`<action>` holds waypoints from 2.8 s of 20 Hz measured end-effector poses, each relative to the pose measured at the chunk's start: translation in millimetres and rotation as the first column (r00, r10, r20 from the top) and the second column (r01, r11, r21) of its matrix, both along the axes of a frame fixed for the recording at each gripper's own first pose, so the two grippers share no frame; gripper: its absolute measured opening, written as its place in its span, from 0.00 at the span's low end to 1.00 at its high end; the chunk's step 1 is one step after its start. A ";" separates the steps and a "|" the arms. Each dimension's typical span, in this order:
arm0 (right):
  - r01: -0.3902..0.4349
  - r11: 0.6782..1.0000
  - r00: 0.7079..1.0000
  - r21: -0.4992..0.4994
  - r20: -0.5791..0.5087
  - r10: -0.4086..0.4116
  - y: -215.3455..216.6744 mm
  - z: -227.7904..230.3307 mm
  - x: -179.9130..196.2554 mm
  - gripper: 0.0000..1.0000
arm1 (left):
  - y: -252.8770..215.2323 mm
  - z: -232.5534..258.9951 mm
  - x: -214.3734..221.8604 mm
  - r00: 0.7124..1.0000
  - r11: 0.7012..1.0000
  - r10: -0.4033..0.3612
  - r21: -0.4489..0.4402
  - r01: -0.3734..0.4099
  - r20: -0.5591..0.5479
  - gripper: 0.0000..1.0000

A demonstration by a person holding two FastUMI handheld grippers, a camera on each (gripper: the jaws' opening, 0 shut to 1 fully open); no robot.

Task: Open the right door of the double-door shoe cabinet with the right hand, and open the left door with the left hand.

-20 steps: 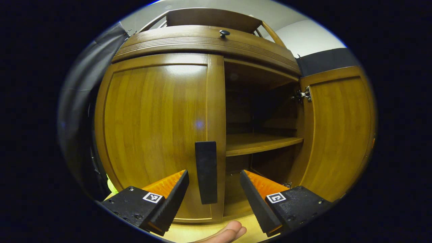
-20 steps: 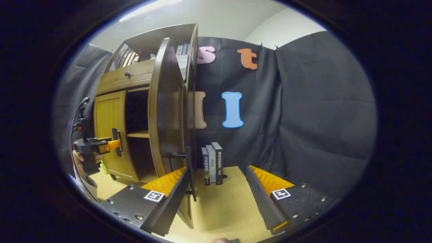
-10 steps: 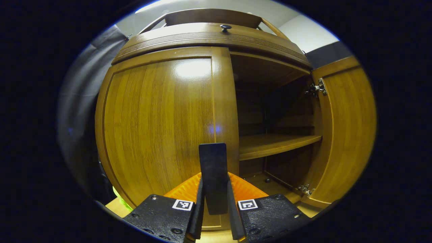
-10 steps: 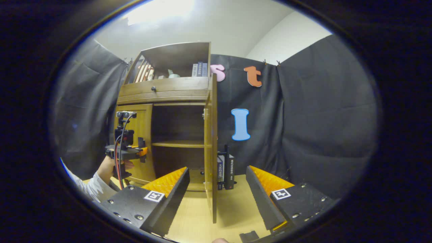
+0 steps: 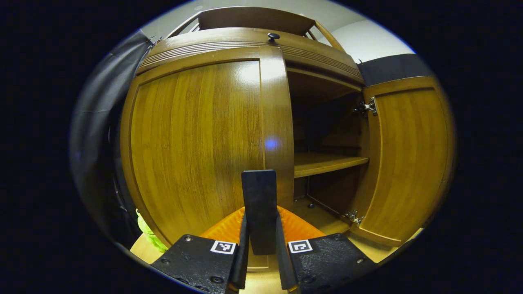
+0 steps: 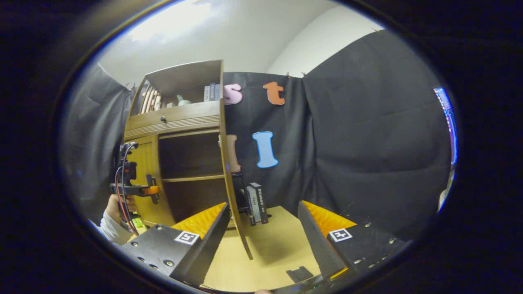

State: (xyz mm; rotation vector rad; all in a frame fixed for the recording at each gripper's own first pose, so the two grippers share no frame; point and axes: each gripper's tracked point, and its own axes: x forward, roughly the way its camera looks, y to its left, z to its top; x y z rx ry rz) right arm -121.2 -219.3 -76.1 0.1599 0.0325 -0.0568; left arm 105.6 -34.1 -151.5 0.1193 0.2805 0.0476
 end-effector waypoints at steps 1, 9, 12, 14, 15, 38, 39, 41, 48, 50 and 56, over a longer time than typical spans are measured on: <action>0.004 1.000 1.000 0.010 0.003 -0.004 -3.8 1.9 -5.7 1.00 | 0.1 1.3 -7.6 1.000 1.000 -0.007 -0.002 0.007 -0.006 0.33; -0.075 0.997 0.997 -0.023 0.027 0.075 20.9 26.2 -19.5 0.99 | 5.1 15.7 -61.9 0.999 0.999 -0.042 -0.019 0.041 -0.035 0.33; -0.125 0.991 0.992 -0.045 0.011 0.125 44.8 29.0 -14.1 0.99 | 12.5 23.4 -85.8 0.998 0.999 -0.046 -0.008 0.045 -0.030 0.33; -0.167 0.985 0.986 -0.050 -0.006 0.167 66.8 25.5 -10.5 1.00 | 18.4 29.3 -100.4 0.999 0.999 -0.042 0.014 0.042 -0.021 0.33; -0.175 0.983 0.984 -0.057 -0.005 0.175 73.7 25.2 -7.8 1.00 | 21.7 30.8 -106.2 0.999 0.999 -0.038 0.018 0.039 -0.019 0.32; -0.313 0.930 0.950 -0.191 -0.057 0.308 188.8 22.0 14.7 1.00 | 122.2 52.4 -200.6 0.993 0.990 0.114 0.078 -0.115 0.026 0.27; -0.323 0.926 0.946 -0.194 -0.058 0.318 195.5 21.2 12.5 1.00 | 130.5 53.5 -202.4 0.991 0.988 0.128 0.085 -0.130 0.029 0.28; -0.338 0.920 0.941 -0.198 -0.058 0.334 206.4 19.7 13.4 0.99 | 142.8 56.8 -206.3 0.990 0.987 0.135 0.079 -0.138 0.033 0.23; -0.356 0.917 0.934 -0.178 -0.044 0.354 222.1 22.0 17.4 0.99 | 162.3 54.2 -212.3 0.992 0.991 0.123 0.049 -0.123 0.011 0.14; -0.369 0.916 0.929 -0.160 -0.048 0.366 227.5 20.0 19.0 0.99 | 168.8 54.2 -214.5 0.993 0.992 0.115 0.058 -0.115 0.003 0.14; -0.390 0.906 0.921 -0.166 -0.050 0.387 243.8 14.3 19.7 0.98 | 191.6 53.9 -221.5 0.994 0.994 0.101 -0.042 -0.102 -0.040 0.12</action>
